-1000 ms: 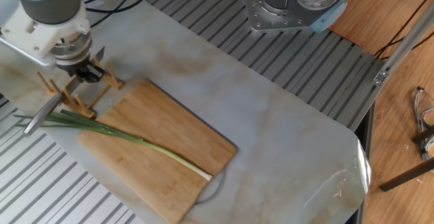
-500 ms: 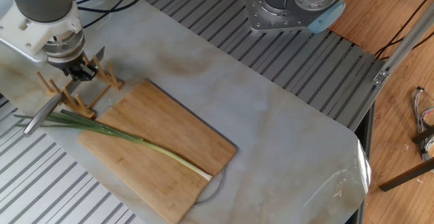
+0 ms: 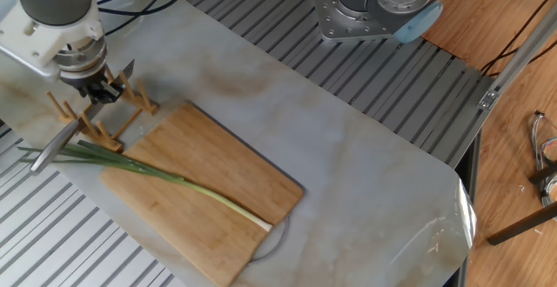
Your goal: Chop the green garlic
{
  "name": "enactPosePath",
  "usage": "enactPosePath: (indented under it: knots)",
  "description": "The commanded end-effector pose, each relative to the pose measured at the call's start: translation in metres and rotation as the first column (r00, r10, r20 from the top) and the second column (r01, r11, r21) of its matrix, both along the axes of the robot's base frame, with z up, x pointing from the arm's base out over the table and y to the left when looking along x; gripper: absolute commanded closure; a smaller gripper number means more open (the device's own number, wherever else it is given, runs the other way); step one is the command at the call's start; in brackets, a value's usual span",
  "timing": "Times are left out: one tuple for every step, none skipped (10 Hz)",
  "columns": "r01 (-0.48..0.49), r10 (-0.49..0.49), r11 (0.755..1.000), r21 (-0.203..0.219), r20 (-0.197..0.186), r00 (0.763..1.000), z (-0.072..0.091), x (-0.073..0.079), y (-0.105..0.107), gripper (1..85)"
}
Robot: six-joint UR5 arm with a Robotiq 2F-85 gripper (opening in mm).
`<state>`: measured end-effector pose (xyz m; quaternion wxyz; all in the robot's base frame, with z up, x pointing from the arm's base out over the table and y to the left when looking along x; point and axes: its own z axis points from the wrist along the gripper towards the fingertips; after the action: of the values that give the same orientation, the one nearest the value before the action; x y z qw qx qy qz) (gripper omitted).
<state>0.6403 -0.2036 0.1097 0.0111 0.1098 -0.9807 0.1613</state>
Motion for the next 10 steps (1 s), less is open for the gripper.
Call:
enactPosePath:
  knots:
    - [-0.035,0.035,0.999,0.036,0.011,0.999,-0.009,-0.002,-0.001,58.3]
    - [-0.038,0.038,0.999,0.028,0.008,0.999,-0.012,-0.004,-0.005,58.0]
    - [-0.038,0.038,0.999,0.011,0.008,0.999,-0.016,-0.005,-0.011,58.0]
    - [-0.040,0.040,0.999,0.010,0.005,0.999,-0.019,-0.007,-0.014,58.0]
    - [-0.040,0.040,0.999,0.021,0.001,0.999,-0.023,-0.009,-0.013,58.0]
    - [-0.038,0.038,0.999,0.022,-0.006,0.999,-0.024,-0.013,-0.013,58.0]
    - [-0.035,0.035,0.999,0.022,-0.009,0.999,-0.025,-0.015,-0.014,58.0]
    - [-0.033,0.033,0.999,0.018,-0.011,0.999,-0.026,-0.016,-0.016,58.0]
    - [-0.026,0.026,1.000,0.015,-0.017,1.000,-0.028,-0.017,-0.017,58.0]
    - [-0.024,0.024,1.000,0.012,-0.018,1.000,-0.029,-0.017,-0.017,58.0]
